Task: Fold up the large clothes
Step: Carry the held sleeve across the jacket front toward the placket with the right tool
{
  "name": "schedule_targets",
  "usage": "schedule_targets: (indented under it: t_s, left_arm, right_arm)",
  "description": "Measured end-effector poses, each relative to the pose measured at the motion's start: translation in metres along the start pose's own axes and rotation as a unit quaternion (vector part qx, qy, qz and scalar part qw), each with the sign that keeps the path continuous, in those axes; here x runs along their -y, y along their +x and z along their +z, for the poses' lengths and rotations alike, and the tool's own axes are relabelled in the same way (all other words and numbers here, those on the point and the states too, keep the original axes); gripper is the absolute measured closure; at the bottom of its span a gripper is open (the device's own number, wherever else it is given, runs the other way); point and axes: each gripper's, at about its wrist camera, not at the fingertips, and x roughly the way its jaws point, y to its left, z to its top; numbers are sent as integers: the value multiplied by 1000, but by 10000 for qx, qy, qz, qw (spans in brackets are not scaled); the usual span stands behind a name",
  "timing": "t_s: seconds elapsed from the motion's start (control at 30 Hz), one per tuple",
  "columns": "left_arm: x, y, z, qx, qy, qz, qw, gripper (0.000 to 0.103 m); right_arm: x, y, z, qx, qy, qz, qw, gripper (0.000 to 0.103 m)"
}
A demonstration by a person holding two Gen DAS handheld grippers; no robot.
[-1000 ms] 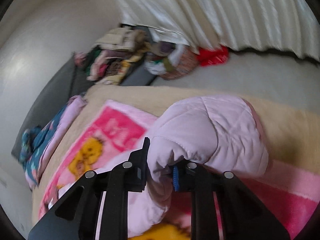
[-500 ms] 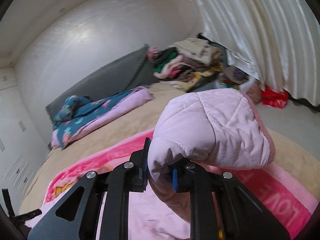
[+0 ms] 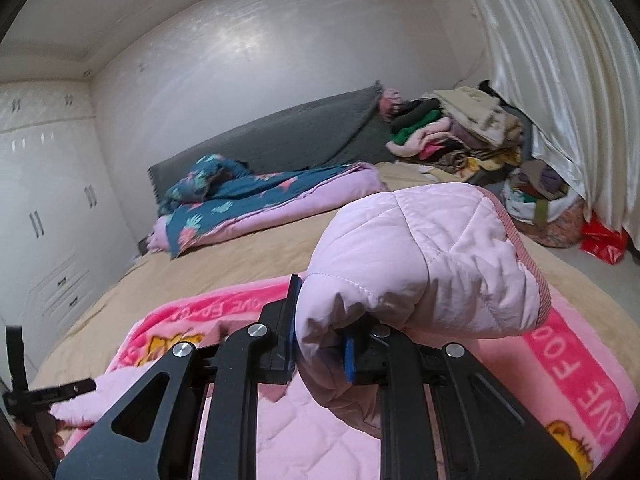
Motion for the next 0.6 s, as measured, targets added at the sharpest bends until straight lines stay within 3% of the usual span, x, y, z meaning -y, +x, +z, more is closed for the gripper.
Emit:
schedule_targets:
  t_s: [0.37, 0.6]
  left_arm:
    - [-26, 5, -6, -54, -162, -35, 9998, 8]
    - [-27, 12, -10, -47, -23, 132, 9999, 8]
  right_arm:
    - [-65, 46, -46, -494, -460, 396, 9969, 87]
    - [-104, 79, -89, -988, -859, 584, 9897, 87]
